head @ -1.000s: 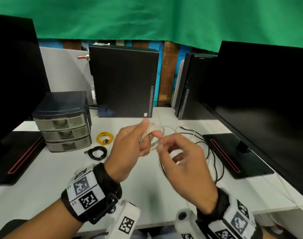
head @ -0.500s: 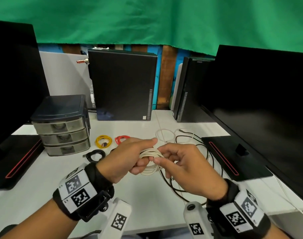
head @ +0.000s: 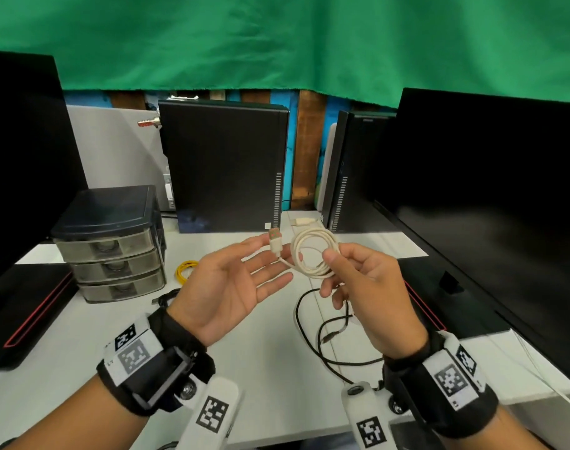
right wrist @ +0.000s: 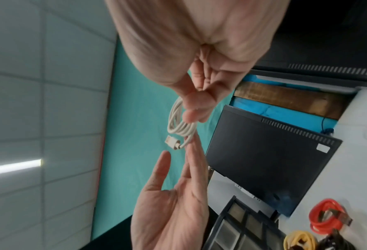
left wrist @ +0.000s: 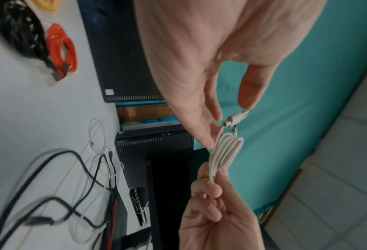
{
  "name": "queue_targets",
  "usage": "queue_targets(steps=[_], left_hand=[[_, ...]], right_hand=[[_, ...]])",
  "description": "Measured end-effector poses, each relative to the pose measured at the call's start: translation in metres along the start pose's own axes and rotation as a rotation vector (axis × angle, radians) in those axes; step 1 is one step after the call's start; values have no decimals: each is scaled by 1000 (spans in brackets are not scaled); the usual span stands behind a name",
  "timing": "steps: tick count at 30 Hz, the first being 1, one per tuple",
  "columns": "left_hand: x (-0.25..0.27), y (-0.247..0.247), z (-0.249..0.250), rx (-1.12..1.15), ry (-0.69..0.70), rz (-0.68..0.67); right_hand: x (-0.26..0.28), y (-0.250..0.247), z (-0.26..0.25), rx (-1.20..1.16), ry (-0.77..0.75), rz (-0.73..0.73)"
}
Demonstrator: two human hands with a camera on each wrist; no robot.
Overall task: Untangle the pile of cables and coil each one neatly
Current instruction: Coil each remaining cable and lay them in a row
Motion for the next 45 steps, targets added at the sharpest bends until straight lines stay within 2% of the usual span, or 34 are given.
queue_targets(steps=[6, 9, 13, 17, 20, 23, 29, 32, 35, 39, 42, 45], left_hand=[[-1, 1, -6, -396, 174, 107], [0, -1, -15, -432, 160, 181], [-2, 2, -26, -682, 134, 124], [0, 2, -17, -956, 316, 89], [3, 3, -11, -1027, 323, -37], [7, 5, -4, -979, 263, -173], [11, 2, 7, -542, 223, -173], [9, 6, -2, -392, 231, -82], [9, 9, -11, -420, 248, 92], [20, 11, -20, -610, 339, 399], [27, 14, -26, -685, 380, 486], [21, 4, -25, -761, 401, 530]], right_hand=[[4, 5, 10, -78, 55, 4], [8, 11, 10, -52, -12, -5], [13, 18, 9, 63, -127, -38], [9, 12, 11, 74, -4, -21], [6, 8, 17, -15, 163, -26], [7, 7, 22, -97, 292, -52], [17, 23, 27, -301, 505, -222], [24, 31, 33, -329, 551, -187], [22, 26, 44, -294, 528, -72], [17, 14, 50, -200, 361, 130], [18, 9, 48, -77, 211, 194], [17, 8, 48, 31, 152, 173]])
Point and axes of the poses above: each hand's wrist, its own x-axis away from the middle knuckle, its own y-axis out of the palm, z = x × y, the point moved 5 cm from there along -x, towards the middle knuckle, and after that the axes turned 14 degrees about -x, right-handed, at the moved point
